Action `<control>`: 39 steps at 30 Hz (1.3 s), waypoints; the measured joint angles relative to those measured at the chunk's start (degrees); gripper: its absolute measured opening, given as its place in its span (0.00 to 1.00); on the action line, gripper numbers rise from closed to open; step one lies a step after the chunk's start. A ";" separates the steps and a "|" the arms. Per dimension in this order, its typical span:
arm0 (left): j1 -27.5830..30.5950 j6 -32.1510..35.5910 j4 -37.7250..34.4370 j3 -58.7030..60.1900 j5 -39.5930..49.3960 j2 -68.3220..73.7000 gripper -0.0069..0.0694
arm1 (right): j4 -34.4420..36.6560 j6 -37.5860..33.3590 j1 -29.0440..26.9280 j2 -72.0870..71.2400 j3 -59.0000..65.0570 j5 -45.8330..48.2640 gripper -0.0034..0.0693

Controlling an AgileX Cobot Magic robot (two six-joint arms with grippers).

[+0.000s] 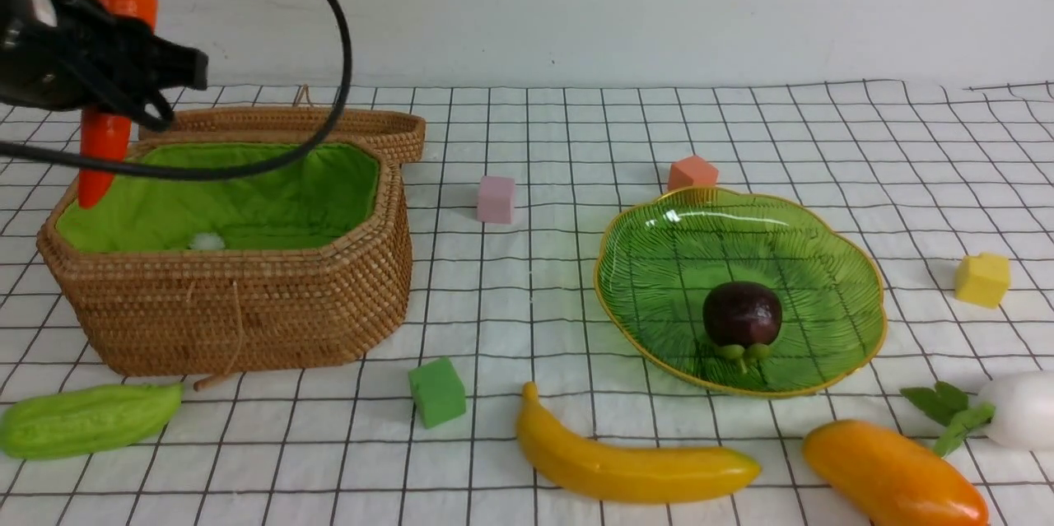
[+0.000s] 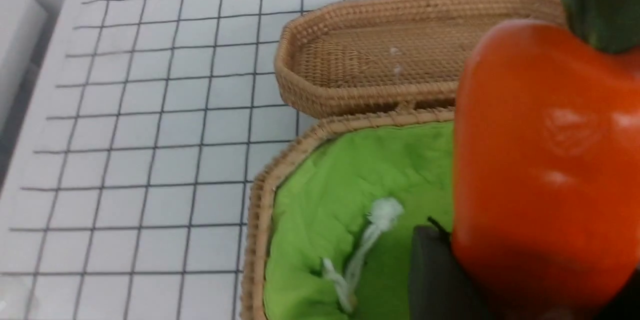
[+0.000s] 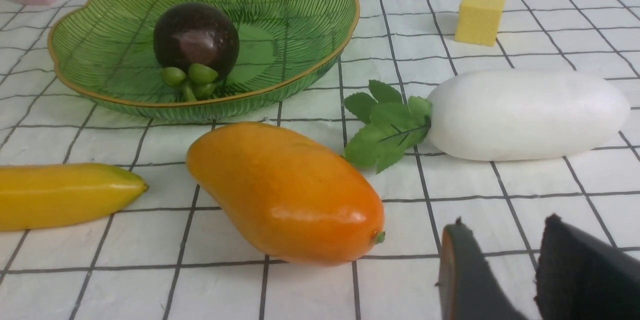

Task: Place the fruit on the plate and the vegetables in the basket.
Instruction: Use the left arm to grab a carrot and put it into the left basket, then take a chayote with your left arm and place it on the basket on the left.

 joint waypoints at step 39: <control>20.44 -53.78 -22.61 21.62 9.52 -1.19 0.79 | 0.00 0.00 0.00 0.00 0.00 0.00 0.38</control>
